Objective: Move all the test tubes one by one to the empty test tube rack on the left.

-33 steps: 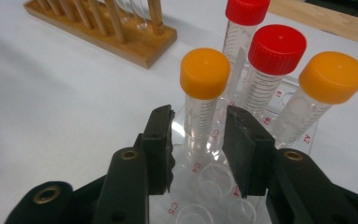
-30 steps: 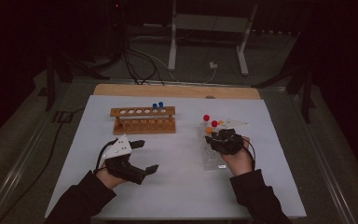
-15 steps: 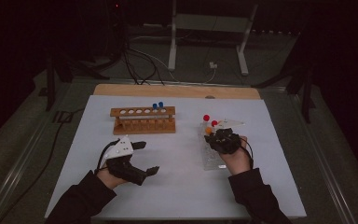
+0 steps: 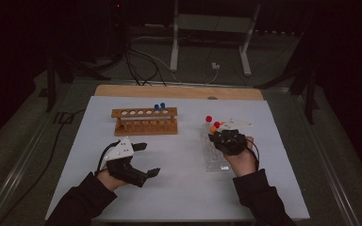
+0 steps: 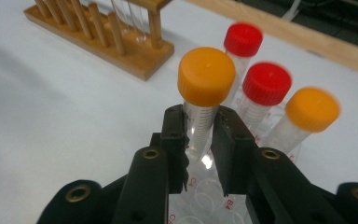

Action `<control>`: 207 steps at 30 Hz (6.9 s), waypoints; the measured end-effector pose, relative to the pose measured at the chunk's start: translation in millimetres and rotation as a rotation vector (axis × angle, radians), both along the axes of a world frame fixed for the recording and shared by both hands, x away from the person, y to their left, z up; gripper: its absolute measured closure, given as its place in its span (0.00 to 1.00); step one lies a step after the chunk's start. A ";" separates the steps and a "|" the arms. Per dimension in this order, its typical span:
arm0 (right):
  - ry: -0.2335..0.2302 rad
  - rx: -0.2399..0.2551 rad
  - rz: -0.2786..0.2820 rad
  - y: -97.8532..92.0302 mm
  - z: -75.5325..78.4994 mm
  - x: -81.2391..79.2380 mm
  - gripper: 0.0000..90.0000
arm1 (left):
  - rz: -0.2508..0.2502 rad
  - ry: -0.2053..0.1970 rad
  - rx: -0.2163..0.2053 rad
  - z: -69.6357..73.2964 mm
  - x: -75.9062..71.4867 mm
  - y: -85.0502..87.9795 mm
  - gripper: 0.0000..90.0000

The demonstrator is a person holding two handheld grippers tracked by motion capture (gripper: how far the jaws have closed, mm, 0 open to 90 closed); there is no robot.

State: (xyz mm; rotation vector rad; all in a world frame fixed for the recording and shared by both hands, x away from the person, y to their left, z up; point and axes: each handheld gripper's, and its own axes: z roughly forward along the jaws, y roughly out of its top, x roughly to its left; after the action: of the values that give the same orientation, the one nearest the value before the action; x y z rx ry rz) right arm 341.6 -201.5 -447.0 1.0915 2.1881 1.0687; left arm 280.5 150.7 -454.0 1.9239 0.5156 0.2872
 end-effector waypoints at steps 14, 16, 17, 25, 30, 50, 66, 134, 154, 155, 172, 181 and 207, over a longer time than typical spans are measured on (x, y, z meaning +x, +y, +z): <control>-0.102 0.043 0.038 -2.1 40.9 -24.0 0.83 | -0.005 -0.002 -0.004 3.4 -0.8 -0.2 0.02; -0.110 0.045 0.058 1.8 43.7 -28.4 0.83 | -0.011 0.000 -0.010 4.3 -1.6 -1.0 0.02; -0.110 0.045 0.072 4.6 44.1 -30.4 0.83 | -0.008 -0.004 -0.008 4.8 -2.2 -1.2 0.02; -0.069 0.021 0.172 31.9 32.4 -41.8 0.83 | -0.031 -0.013 -0.011 7.6 -5.2 -4.0 0.02; -0.018 0.011 0.239 49.4 18.9 -47.7 0.83 | -0.048 -0.011 -0.012 9.1 -7.2 -6.4 0.03; 0.074 -0.017 0.412 96.8 -8.6 -70.3 0.83 | -0.110 -0.043 -0.073 15.4 -17.3 -18.1 0.19; 0.076 -0.010 0.442 102.5 -5.9 -74.4 0.83 | -0.108 -0.093 -0.034 4.4 -11.5 -30.6 0.62; -0.002 0.199 0.386 78.3 14.9 -72.9 0.00 | 0.260 -0.212 -0.044 75.9 104.6 12.3 0.80; -0.003 0.224 0.384 74.6 15.3 -71.6 0.00 | 0.433 -0.187 -0.081 48.7 147.1 11.4 0.80; -0.003 0.225 0.384 74.5 15.2 -71.4 0.00 | 0.437 -0.185 -0.080 46.7 148.0 11.0 0.80; 0.003 0.228 0.391 74.2 14.4 -71.4 0.00 | 0.465 -0.094 -0.014 3.1 161.9 0.4 0.80; 0.003 0.224 0.395 74.2 14.5 -71.8 0.00 | 0.468 -0.081 0.026 -4.0 164.4 -4.0 0.80; -0.019 0.233 0.367 63.6 22.5 -67.7 0.00 | 0.411 -0.088 -0.012 29.9 135.0 2.8 0.49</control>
State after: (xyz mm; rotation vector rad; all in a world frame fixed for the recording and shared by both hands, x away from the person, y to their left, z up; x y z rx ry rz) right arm 273.8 -137.9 -424.5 0.7787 2.3485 1.5166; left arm 415.5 153.5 -424.1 1.7727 0.8503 0.6277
